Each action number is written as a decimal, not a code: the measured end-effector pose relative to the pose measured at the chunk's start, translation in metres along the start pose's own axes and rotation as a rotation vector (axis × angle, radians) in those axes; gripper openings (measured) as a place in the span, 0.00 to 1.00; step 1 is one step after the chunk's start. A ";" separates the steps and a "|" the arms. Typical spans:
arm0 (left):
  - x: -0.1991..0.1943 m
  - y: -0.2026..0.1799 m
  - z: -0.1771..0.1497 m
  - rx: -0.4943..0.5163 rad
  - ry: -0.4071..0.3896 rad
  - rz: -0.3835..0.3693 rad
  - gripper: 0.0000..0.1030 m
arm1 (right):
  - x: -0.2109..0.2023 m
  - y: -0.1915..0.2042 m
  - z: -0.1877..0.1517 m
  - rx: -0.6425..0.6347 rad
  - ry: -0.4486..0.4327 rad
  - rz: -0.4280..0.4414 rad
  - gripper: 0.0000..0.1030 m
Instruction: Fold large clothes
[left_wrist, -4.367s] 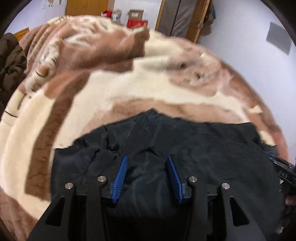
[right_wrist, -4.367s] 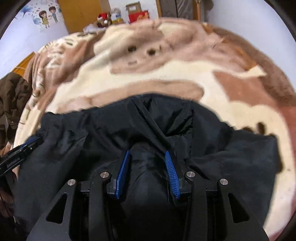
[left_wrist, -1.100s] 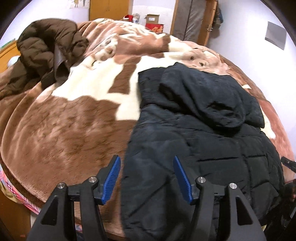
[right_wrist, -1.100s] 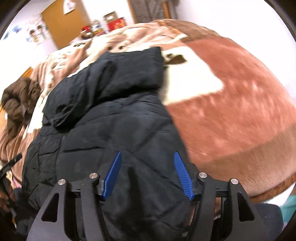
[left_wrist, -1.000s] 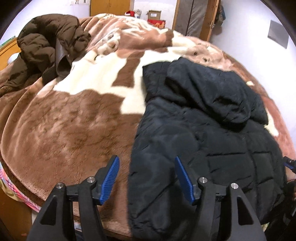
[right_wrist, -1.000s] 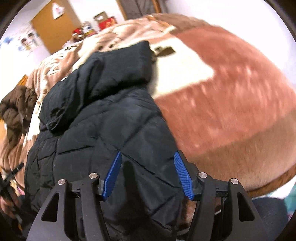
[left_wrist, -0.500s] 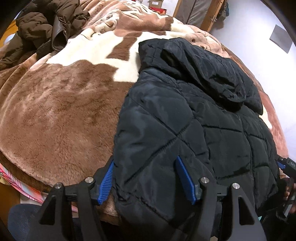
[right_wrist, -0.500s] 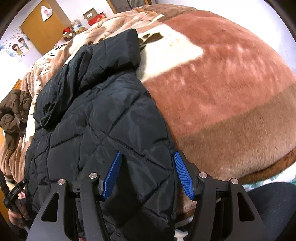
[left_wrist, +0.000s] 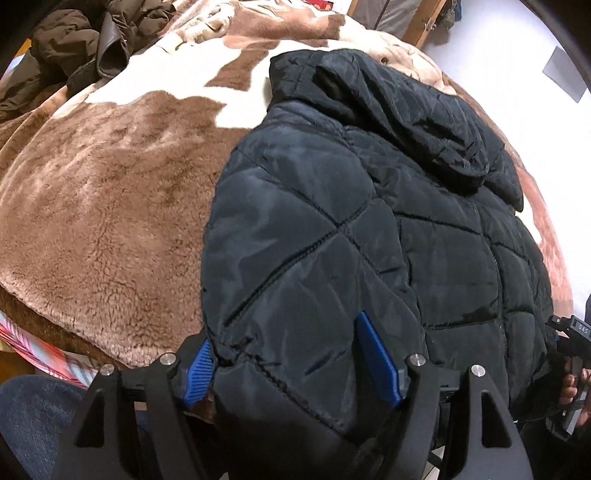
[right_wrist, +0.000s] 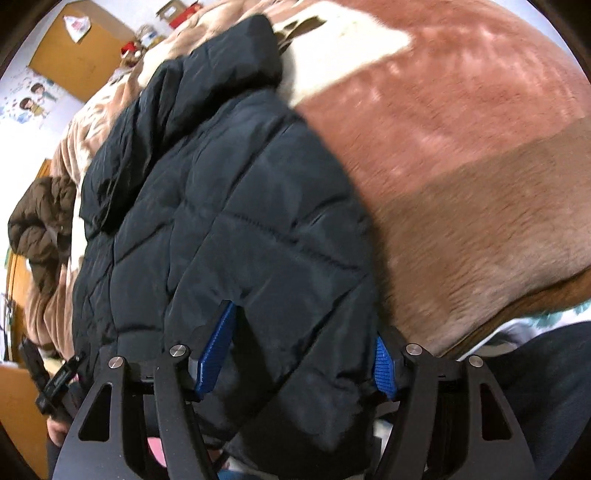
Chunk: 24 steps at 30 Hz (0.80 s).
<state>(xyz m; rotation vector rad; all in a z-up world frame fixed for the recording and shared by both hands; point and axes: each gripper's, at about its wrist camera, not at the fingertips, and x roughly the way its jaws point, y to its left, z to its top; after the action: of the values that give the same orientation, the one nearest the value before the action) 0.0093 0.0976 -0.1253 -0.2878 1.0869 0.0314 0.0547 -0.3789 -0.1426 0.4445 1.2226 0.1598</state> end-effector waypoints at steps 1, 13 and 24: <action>0.000 -0.002 0.000 0.008 0.005 0.005 0.67 | 0.000 0.002 -0.001 -0.009 0.007 0.009 0.50; -0.081 -0.014 0.038 -0.013 -0.196 -0.213 0.17 | -0.085 0.030 0.023 -0.084 -0.160 0.252 0.12; -0.150 0.006 0.026 -0.077 -0.328 -0.325 0.16 | -0.141 0.031 -0.005 -0.079 -0.263 0.406 0.12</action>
<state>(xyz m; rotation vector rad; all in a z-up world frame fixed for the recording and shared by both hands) -0.0396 0.1274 0.0161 -0.5077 0.7052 -0.1648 0.0059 -0.3994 -0.0085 0.6208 0.8548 0.4796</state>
